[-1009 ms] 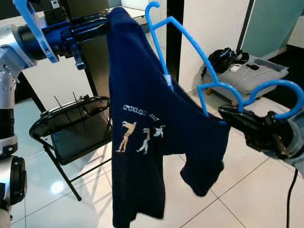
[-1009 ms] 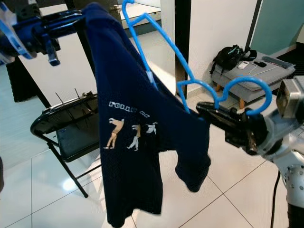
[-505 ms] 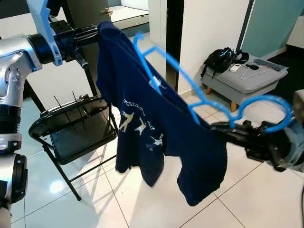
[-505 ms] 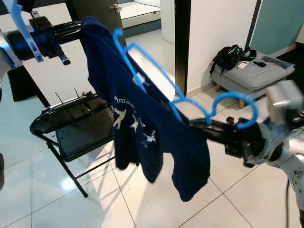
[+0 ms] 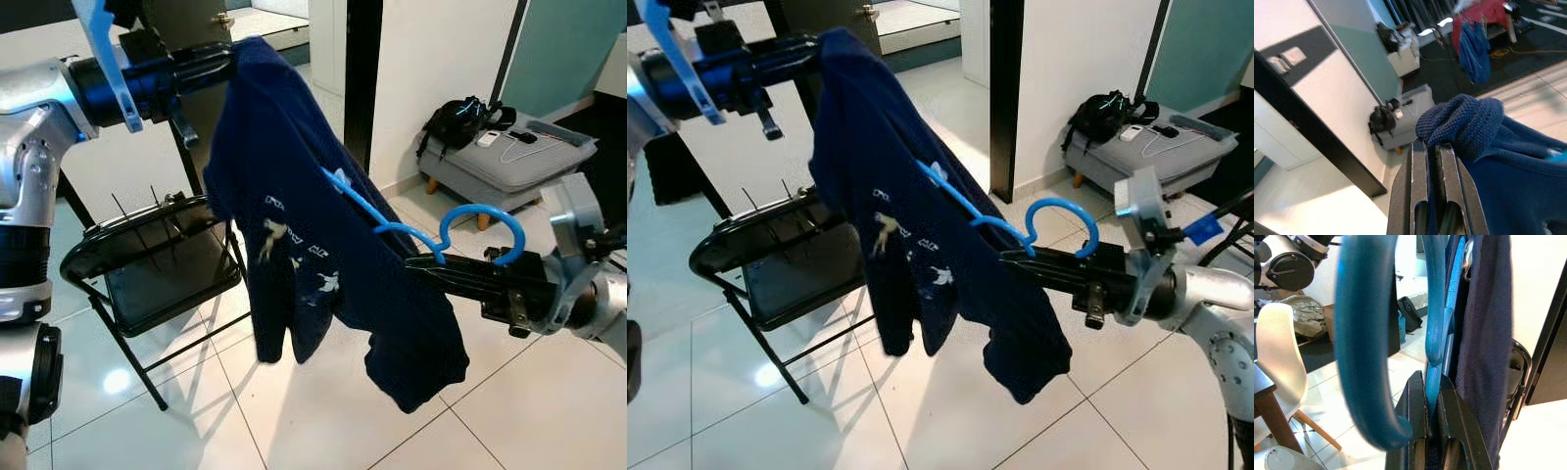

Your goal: Hang hanger

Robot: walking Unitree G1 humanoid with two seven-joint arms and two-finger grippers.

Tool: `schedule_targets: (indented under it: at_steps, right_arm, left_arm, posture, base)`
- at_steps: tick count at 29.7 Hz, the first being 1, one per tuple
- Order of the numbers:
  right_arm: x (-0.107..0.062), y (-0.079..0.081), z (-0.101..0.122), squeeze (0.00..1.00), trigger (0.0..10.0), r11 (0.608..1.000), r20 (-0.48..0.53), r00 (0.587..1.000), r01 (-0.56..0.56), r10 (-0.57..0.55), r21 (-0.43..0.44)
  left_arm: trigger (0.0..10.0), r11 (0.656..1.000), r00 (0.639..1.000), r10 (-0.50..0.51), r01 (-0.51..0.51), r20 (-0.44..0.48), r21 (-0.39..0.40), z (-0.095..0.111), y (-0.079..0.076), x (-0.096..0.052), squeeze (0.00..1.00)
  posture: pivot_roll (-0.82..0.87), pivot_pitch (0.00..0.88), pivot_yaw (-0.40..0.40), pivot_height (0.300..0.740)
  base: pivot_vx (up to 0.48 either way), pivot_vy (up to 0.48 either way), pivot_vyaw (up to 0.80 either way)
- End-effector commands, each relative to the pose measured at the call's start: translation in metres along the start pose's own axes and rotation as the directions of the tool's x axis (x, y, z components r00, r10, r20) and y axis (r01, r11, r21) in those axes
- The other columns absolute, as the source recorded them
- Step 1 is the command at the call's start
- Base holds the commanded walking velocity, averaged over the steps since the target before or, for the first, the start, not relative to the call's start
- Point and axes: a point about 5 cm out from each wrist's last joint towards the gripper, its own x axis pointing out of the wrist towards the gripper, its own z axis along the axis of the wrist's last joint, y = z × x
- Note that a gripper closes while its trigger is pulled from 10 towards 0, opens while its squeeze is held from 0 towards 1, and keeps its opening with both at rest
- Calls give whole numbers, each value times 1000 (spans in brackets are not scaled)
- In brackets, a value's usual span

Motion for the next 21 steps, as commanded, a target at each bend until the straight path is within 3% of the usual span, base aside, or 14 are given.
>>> schedule_targets:
  at_steps: [1,3,5,9,11,16,20,21]
  right_arm:
    - [4,0,-1,0,10000,1000,-18,1000,-10,10,-5]
    - [9,-3,0,0,10000,999,-4,1000,15,-16,-29]
    - [10,-4,1,0,10000,999,7,1000,28,-28,-42]
    - [13,-4,5,0,10000,998,42,999,20,-17,-60]
    - [14,-2,8,0,10000,998,54,999,-3,6,-55]
    - [13,-5,5,0,10000,998,30,1000,8,-6,-56]
    - [16,-9,-1,0,10000,998,-12,1000,28,-29,-54]
    - [19,-9,-9,0,10000,999,-61,998,21,-23,-45]
  left_arm:
    - [10000,998,999,-51,52,-16,37,1,-7,0,0]
    - [10000,985,985,-160,163,-60,52,-6,-25,1,0]
    - [10000,977,976,-202,207,-75,59,-8,-33,2,0]
    - [10000,961,958,-241,258,-156,96,-19,-45,2,0]
    - [10000,951,942,-232,272,-242,148,-29,-48,0,0]
    - [10000,944,941,-238,282,-239,170,-27,-52,1,0]
    - [10000,943,948,-252,286,-193,172,-19,-58,5,0]
    - [10000,950,957,-237,264,-166,167,-15,-59,8,0]
  posture:
    - [-21,63,59,740]
    - [-22,64,59,740]
    - [-22,64,59,740]
    - [-23,65,59,740]
    - [-23,65,59,740]
    - [-24,66,51,740]
    - [-21,66,49,740]
    - [-23,65,47,740]
  base:
    - [0,0,0]
    - [0,0,0]
    - [0,0,0]
    - [0,0,0]
    - [0,0,0]
    - [0,0,0]
    - [0,0,0]
    - [0,0,0]
